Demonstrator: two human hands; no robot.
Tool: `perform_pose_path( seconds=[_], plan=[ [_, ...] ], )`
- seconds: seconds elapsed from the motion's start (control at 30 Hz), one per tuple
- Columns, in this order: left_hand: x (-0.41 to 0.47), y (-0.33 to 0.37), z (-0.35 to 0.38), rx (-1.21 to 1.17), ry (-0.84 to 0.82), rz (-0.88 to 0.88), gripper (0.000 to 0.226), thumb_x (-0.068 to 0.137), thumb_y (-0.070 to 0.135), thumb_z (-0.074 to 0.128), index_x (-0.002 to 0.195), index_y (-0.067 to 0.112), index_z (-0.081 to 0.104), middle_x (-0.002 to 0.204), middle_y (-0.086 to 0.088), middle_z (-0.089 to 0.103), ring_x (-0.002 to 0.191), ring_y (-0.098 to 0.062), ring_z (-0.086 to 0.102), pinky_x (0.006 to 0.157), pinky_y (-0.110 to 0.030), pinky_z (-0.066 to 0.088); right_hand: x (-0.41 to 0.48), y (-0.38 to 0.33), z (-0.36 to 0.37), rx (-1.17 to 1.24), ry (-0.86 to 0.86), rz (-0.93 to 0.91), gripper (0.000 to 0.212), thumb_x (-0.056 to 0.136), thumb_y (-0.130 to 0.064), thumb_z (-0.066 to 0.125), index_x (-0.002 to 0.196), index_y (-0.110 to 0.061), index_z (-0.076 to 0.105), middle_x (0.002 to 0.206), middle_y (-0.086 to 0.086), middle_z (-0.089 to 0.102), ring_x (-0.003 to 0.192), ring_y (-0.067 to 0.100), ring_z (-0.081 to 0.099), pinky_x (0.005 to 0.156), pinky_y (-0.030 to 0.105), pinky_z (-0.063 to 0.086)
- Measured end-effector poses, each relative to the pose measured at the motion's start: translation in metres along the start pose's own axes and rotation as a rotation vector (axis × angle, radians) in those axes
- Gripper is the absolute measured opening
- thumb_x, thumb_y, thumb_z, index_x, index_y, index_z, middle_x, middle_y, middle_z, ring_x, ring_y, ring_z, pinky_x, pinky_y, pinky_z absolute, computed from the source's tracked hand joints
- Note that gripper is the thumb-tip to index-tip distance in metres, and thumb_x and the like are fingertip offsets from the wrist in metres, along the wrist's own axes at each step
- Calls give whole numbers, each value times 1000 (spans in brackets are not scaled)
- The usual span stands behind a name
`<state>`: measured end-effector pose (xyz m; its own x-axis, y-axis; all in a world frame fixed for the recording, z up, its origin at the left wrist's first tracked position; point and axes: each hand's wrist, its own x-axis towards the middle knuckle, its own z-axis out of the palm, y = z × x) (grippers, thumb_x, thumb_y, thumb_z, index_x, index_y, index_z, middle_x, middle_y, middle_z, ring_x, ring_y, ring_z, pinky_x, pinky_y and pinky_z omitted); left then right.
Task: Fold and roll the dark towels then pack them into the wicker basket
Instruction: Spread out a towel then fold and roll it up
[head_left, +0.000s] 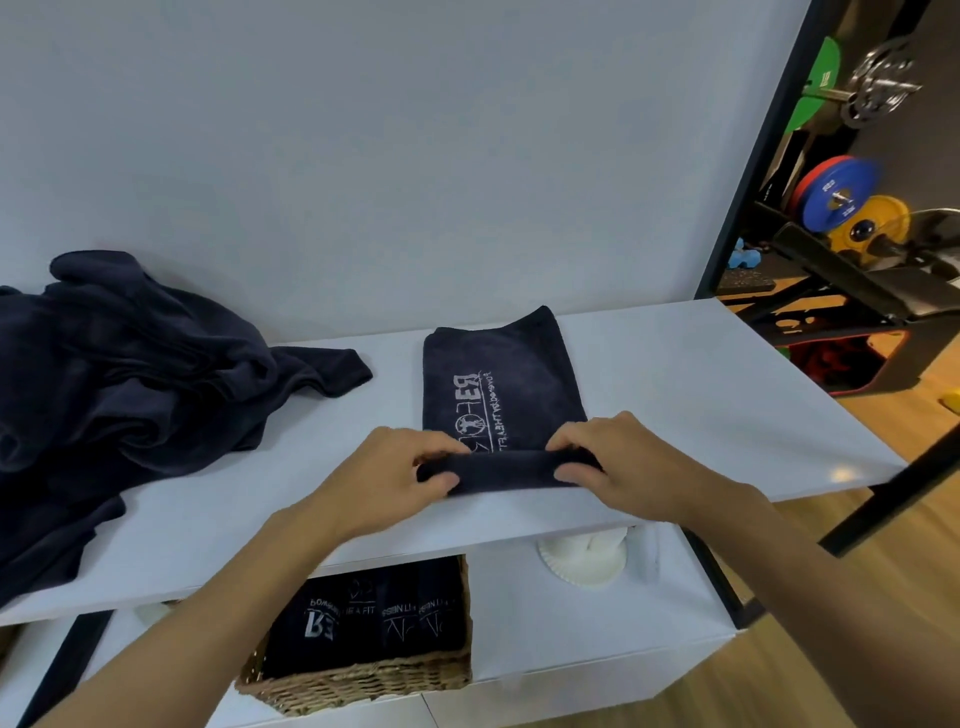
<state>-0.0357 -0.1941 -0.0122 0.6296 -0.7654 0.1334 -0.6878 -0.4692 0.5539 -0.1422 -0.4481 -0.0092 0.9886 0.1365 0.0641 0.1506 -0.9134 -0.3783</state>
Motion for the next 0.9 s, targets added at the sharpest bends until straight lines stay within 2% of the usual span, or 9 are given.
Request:
perform_pose_path(
  seconds=[0.1,0.2,0.3,0.37,0.47,0.57,0.77,0.83,0.9],
  plan=[
    [14,-8,-9,-321,-101,-191,20,90,14,66,105,25,72,93,7,75,91,-10,69,89,-29,52,8,8,-6,323,9,164,14,93,-25,63,101,-31,54,90,-8,72,84,13,66,79,31,55],
    [26,-13,-10,-273,-45,-183,19,89,15,67,94,33,67,89,8,69,87,-21,64,81,-38,51,18,13,-3,257,145,127,12,89,-23,69,91,-31,59,89,-11,64,82,9,61,76,28,50],
    [26,-14,0,-70,65,-25,21,89,13,62,86,33,66,89,12,62,73,-4,56,68,-27,44,18,16,6,-149,340,-106,8,90,-27,64,87,-25,72,95,-8,59,81,13,55,73,32,48],
    [19,-13,3,152,130,95,14,89,27,55,94,30,69,95,12,60,74,-4,54,68,-26,45,12,21,12,-306,319,-192,22,85,-40,63,95,-23,72,98,-6,63,84,14,56,74,28,44],
    [10,-19,7,445,133,245,33,80,43,61,103,21,70,100,7,60,82,-14,56,72,-28,48,9,28,15,-348,204,-166,34,82,-44,69,110,-25,64,108,-9,64,93,15,58,81,25,33],
    [13,-17,9,519,119,264,33,72,31,75,101,16,70,94,3,63,80,-18,58,71,-31,52,21,24,8,-244,139,-72,27,90,-32,65,116,-29,59,110,-13,62,97,13,55,85,26,29],
    [33,-11,-15,-106,-95,-202,18,81,29,58,88,21,73,77,0,68,72,-15,58,68,-25,45,30,27,-13,358,-51,191,14,93,-28,62,106,-29,62,100,-9,68,91,12,63,79,31,53],
    [39,-16,-17,-235,-91,-244,17,87,27,58,92,24,73,83,3,70,76,-11,62,74,-25,45,35,29,-15,454,-42,248,13,93,-28,62,105,-28,59,97,-5,69,88,16,66,73,33,56],
    [43,-17,-14,-270,-31,-238,14,92,23,59,99,30,69,88,12,67,66,1,57,71,-21,44,40,29,-14,422,33,242,13,91,-27,65,101,-31,57,95,-8,67,86,14,65,73,32,56]
  ],
)
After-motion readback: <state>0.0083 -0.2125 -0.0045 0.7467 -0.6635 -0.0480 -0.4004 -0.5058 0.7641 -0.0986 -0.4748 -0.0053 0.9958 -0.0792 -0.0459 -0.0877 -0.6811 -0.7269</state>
